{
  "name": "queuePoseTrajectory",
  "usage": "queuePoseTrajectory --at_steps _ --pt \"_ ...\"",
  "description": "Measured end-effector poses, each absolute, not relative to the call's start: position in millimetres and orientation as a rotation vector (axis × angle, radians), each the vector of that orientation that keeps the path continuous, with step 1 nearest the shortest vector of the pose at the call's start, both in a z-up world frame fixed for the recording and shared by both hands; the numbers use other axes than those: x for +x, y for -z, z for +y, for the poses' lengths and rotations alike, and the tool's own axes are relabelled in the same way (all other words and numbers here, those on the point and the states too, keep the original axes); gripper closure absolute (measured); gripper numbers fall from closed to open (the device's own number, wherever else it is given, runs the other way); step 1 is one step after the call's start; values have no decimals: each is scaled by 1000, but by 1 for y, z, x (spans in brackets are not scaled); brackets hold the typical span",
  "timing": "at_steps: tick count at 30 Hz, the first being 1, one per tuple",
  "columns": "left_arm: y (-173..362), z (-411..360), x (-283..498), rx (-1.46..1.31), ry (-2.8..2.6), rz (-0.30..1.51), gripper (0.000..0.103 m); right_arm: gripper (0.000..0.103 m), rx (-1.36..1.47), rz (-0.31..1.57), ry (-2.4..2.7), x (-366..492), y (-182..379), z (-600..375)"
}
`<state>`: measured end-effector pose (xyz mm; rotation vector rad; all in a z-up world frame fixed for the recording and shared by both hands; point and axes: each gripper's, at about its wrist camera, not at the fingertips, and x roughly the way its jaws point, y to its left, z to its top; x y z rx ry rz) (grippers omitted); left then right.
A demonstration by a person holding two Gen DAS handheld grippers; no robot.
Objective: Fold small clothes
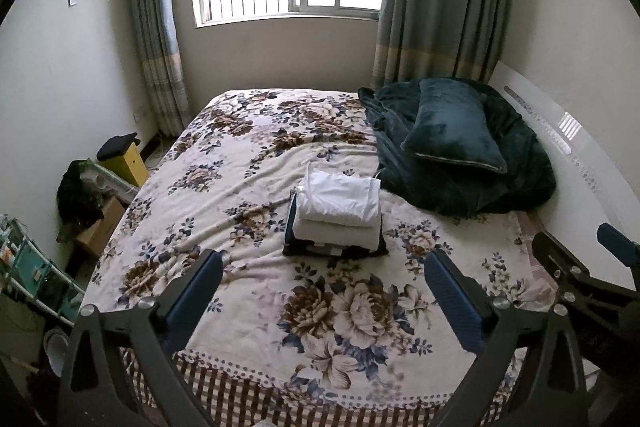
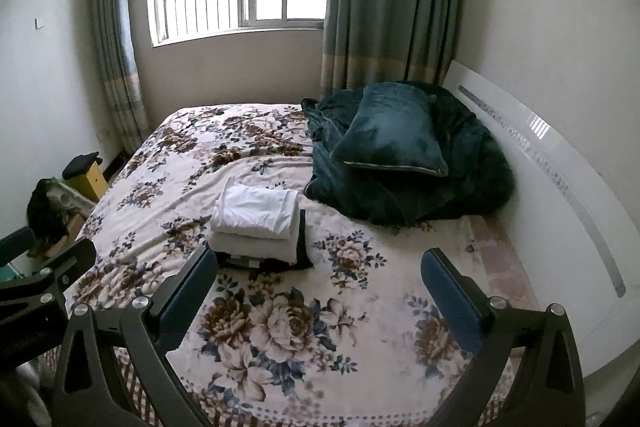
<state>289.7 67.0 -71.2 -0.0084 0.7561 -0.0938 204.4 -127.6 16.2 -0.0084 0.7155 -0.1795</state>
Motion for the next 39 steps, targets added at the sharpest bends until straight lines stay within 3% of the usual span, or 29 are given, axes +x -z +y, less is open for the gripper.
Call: queuePoseTrajectory --at_steps 39 --pt "62 79 289 -18 51 746 0 0 -4 712 147 211 -13 -126"
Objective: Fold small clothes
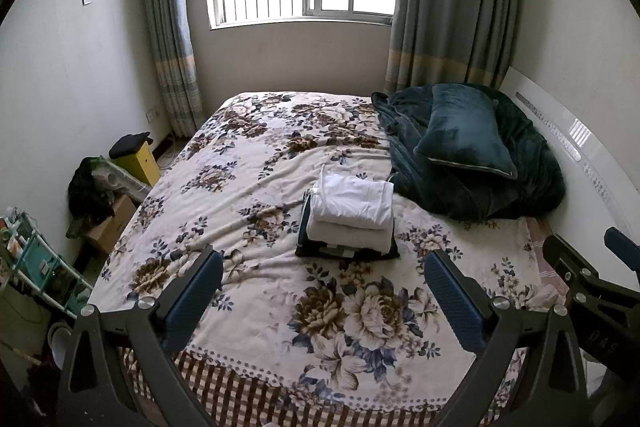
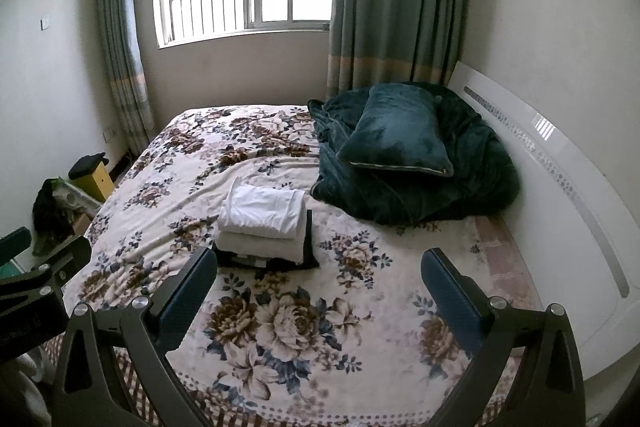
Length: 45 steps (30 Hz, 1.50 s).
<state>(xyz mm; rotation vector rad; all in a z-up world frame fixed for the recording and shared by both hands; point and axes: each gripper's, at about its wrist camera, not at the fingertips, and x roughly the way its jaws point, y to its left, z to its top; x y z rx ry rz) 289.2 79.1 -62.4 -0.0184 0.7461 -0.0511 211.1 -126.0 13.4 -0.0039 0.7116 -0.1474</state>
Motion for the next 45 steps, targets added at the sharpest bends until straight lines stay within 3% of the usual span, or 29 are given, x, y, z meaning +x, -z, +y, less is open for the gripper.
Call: queuePoseTrajectory --at_steps 45 --pt "57 90 290 -11 40 733 0 0 7 708 156 207 -11 -126"
